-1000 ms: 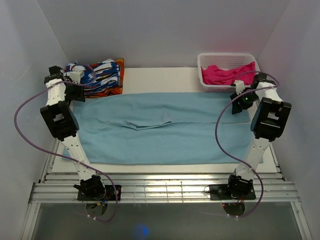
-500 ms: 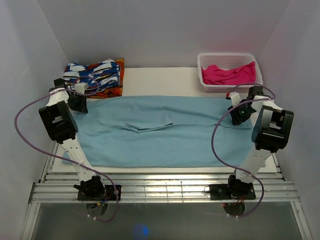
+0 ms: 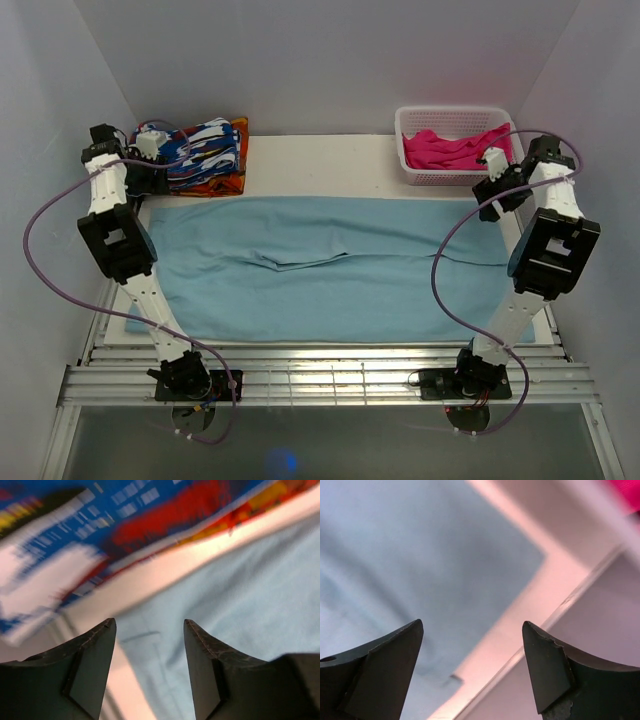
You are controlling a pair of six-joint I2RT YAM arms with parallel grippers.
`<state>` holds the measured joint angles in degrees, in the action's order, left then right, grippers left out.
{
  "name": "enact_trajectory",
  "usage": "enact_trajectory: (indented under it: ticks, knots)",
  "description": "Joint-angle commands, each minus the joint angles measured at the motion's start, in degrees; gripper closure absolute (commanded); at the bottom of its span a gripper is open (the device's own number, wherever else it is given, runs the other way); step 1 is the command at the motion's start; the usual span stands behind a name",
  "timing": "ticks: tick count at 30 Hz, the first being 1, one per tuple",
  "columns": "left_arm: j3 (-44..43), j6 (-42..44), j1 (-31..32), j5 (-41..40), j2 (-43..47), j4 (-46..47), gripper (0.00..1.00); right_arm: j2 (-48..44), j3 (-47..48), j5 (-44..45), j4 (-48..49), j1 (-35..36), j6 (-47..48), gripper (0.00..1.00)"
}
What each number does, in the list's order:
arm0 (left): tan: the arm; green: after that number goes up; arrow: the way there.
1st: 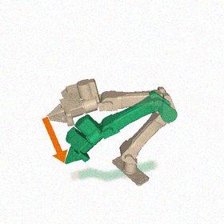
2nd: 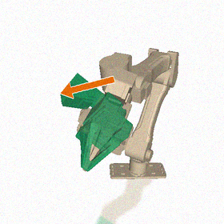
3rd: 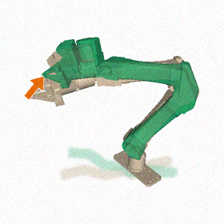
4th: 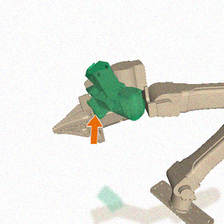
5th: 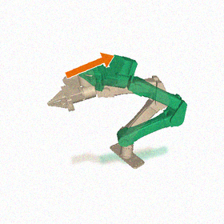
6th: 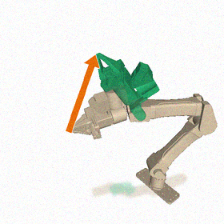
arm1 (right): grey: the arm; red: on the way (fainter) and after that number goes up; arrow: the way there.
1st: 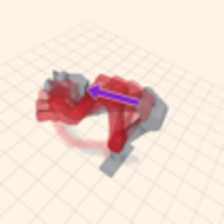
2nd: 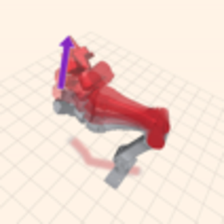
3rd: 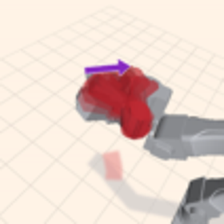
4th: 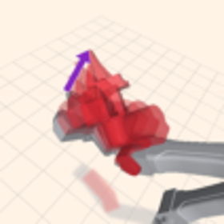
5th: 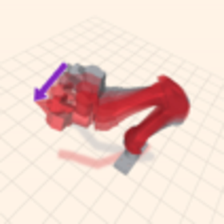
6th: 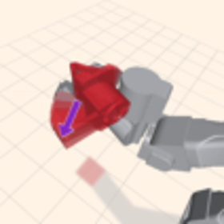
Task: Fold and stack the trousers
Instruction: Fold the trousers
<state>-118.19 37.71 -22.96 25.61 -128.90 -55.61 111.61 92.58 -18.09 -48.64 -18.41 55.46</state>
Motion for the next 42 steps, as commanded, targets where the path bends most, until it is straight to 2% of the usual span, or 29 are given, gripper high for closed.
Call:
enact_trajectory:
  ticks: [1, 3, 7, 14, 20, 22, 26, 29, 32, 36, 37, 40, 42]
  knots:
    - [-8.19, 2.8, -0.15, 3.49, -2.58, -2.74, 0.32, 4.48, 9.53, -5.02, -2.24, -1.27, 5.17, 0.14]
    - [-8.46, 4.29, -0.15, 3.31, -3.81, -2.75, 0.32, 8.33, 15.4, -8.27, -1.81, -2.24, 6.5, 0.14]
    - [-3.64, 5.53, -0.59, 2.61, -3.99, 0.06, 0.33, 13.8, 21.93, -11.44, -2.33, -2.5, 4.48, 0.13]
    - [-1.51, 6.84, -1.82, 2.7, -7.49, 2.18, 0.33, 13.81, 15.28, -16.1, 6.1, -2.68, 1.92, 0.1]
    - [-2.75, 19.04, -2.53, 3.13, -11.8, -1.95, 0.36, 13.98, 15.27, -19.18, 2.86, -3.12, 11.67, 0.08]
    - [-1.61, 23.78, -2.53, 2.96, -12.34, -3.96, 0.43, 13.98, 15.35, -19.18, 1.63, -3.12, 13.79, 0.07]
    - [0.94, 29.59, -2.61, 4.71, -13.04, -8.28, 0.66, 15.21, 16.14, -18.21, 0.22, -3.29, 18.88, 0.08]
    - [4.8, 31.02, -2.61, 5.77, -11.81, -7.5, 0.76, 16.79, 17.46, -18.39, -0.92, -3.56, 20.56, 0.09]
    - [6.13, 31.45, -2.53, 5.77, -11.46, -7.31, 0.8, 18.37, 19.39, -19.09, -0.32, -3.65, 20.91, 0.1]
    - [6.92, 31.9, -2.53, 5.59, -11.11, -7.23, 0.82, 18.99, 17.65, -19.62, 9.58, -4.08, 12.32, 0.12]
    - [6.92, 31.81, -2.53, 5.6, -11.02, -7.14, 0.82, 18.99, 16.86, -19.53, 11.97, -4.26, 7.78, 0.12]
    - [7.01, 31.72, -2.53, 5.68, -10.84, -7.23, 0.82, 18.12, 11.85, -18.74, 21.02, -4.35, -0.58, 0.12]
    - [7.01, 31.63, -2.53, 5.42, -10.84, -7.23, 0.82, 17.94, 9.03, -17.25, 22.97, -4.26, -1.58, 0.12]
